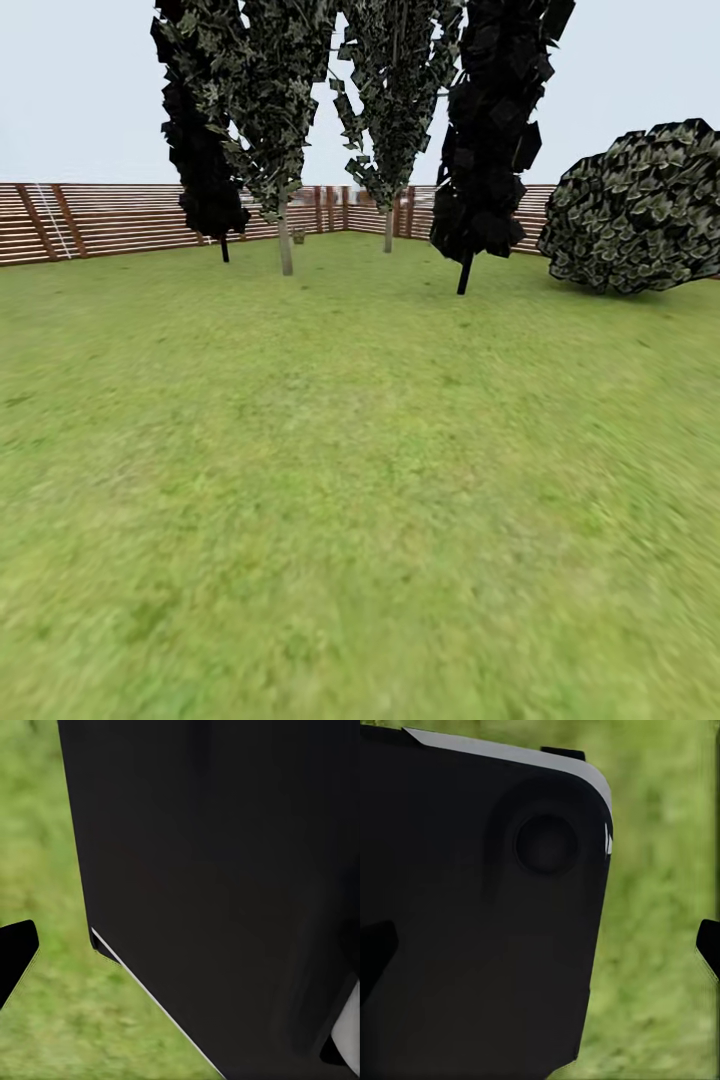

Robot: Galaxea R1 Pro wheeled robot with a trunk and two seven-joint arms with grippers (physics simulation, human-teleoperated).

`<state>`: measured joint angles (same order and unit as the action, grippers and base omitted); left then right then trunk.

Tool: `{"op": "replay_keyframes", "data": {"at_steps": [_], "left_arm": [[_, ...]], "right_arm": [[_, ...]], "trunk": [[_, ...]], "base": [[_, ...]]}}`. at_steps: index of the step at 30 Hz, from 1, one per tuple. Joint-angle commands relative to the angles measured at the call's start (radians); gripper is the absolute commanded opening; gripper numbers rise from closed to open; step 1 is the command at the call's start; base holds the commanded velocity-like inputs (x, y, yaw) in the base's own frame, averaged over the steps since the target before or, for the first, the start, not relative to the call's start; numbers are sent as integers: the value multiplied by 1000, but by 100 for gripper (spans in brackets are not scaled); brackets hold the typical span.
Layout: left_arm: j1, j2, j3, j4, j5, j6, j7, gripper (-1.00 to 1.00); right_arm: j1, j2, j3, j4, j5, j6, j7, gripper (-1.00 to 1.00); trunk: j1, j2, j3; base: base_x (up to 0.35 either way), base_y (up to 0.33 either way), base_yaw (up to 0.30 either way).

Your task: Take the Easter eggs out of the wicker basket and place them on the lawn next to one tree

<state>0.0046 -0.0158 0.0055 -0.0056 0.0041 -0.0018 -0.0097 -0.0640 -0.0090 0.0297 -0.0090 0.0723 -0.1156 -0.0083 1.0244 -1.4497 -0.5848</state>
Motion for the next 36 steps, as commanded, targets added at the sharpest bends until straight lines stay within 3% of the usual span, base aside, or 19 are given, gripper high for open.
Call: {"op": "replay_keyframes", "data": {"at_steps": [1, 36], "left_arm": [[0, 0, 1, -1, 0, 0, -1, 100], [0, 0, 1, -1, 0, 0, -1, 100]], "right_arm": [[0, 0, 2, 0, 7, -3, -1, 100], [0, 0, 3, 1, 7, -3, -1, 100]], "trunk": [[1, 0, -1], [1, 0, -1]], "base": [[325, 0, 0], [325, 0, 0]]}}
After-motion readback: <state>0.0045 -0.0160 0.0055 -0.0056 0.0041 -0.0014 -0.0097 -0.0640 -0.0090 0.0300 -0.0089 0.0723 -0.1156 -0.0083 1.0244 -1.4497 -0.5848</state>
